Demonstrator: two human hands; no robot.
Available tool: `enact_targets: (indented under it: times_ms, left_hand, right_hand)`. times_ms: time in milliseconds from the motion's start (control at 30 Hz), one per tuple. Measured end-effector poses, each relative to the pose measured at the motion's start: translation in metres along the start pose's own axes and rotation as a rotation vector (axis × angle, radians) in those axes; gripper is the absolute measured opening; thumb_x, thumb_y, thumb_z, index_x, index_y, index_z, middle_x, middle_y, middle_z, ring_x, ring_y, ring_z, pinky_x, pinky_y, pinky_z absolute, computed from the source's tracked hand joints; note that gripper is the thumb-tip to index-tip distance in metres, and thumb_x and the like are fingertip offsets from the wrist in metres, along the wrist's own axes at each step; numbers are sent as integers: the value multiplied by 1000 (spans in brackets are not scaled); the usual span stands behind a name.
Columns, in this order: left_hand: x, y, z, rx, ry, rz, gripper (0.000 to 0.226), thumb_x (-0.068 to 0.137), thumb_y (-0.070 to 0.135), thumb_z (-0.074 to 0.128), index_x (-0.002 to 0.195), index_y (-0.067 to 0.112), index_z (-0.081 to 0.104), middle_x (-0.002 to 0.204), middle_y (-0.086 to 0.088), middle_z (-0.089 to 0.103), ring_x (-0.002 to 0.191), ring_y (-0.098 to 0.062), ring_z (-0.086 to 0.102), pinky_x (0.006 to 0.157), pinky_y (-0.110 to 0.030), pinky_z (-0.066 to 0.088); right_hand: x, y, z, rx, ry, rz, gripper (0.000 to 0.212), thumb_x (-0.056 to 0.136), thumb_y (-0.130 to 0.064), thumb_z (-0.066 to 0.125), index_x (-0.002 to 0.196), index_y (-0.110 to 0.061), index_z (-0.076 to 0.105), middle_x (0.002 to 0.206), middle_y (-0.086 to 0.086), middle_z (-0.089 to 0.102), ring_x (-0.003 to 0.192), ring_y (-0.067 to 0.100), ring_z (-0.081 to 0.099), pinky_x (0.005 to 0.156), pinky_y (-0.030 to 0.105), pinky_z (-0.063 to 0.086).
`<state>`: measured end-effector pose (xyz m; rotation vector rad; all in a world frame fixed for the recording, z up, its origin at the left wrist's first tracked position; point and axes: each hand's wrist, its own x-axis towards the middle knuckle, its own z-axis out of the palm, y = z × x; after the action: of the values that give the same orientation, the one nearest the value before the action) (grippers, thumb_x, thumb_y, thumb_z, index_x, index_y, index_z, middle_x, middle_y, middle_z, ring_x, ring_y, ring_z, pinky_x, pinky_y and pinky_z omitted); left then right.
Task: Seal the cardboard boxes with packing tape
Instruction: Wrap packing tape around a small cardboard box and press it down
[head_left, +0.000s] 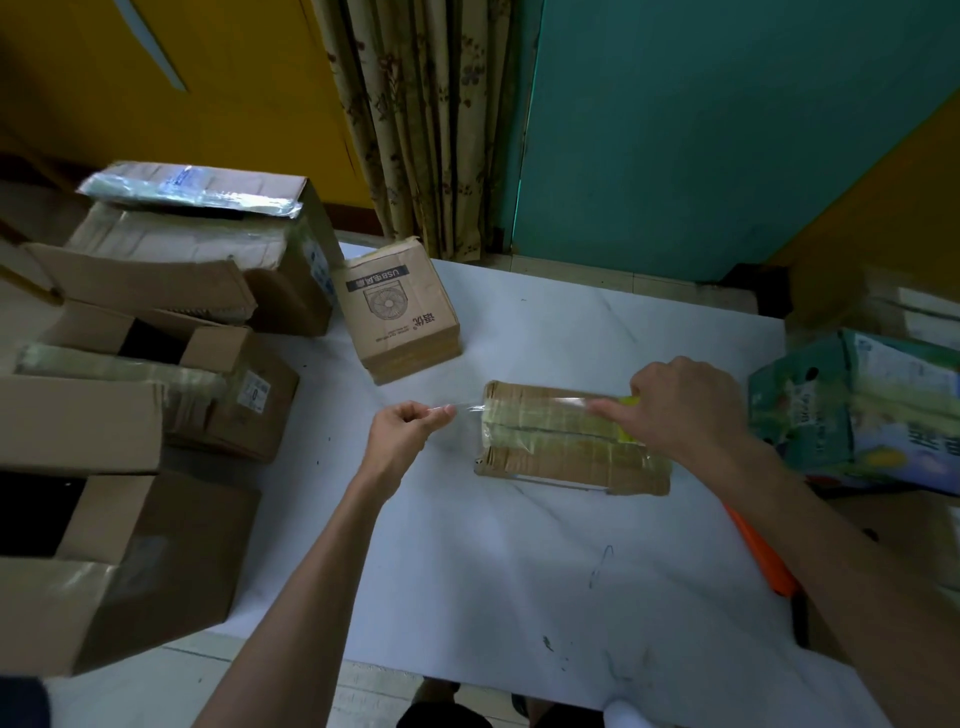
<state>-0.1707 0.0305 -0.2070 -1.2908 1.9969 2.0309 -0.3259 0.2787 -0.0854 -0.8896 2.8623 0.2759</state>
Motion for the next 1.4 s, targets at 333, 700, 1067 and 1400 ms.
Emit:
enact_targets:
  times_ms: [333, 700, 1067, 1400]
  left_hand:
    - [-7, -15, 44, -54, -169, -193, 48, 94, 49, 65, 130, 18, 62, 104, -1, 70, 89, -17, 63, 75, -32, 49]
    - [-13, 74, 99, 230, 25, 203, 56, 108, 52, 30, 156, 24, 32, 162, -3, 32, 149, -21, 29, 121, -44, 23]
    - [-16, 48, 130, 976, 164, 397, 51, 107, 47, 27, 117, 15, 64, 130, -9, 51, 114, -27, 49, 85, -45, 49]
    - [-17, 48, 130, 990, 142, 409, 49, 107, 48, 26, 109, 15, 63, 115, -5, 51, 104, -23, 49, 84, -44, 50]
  right_hand:
    - [6, -2, 5, -47, -12, -22, 65, 86, -76, 43, 56, -18, 45, 53, -2, 44, 47, 10, 39, 46, 22, 23]
    - [4, -2, 6, -52, -7, -40, 63, 89, -73, 45, 55, -19, 42, 54, -2, 44, 48, 10, 40, 47, 22, 27]
    - [1, 13, 14, 65, -7, -96, 59, 100, -60, 31, 59, -21, 45, 56, -2, 47, 50, 11, 44, 52, 25, 36]
    - [-8, 28, 9, 140, -125, -11, 72, 74, -89, 43, 65, -19, 57, 63, -2, 53, 59, 12, 51, 55, 27, 37]
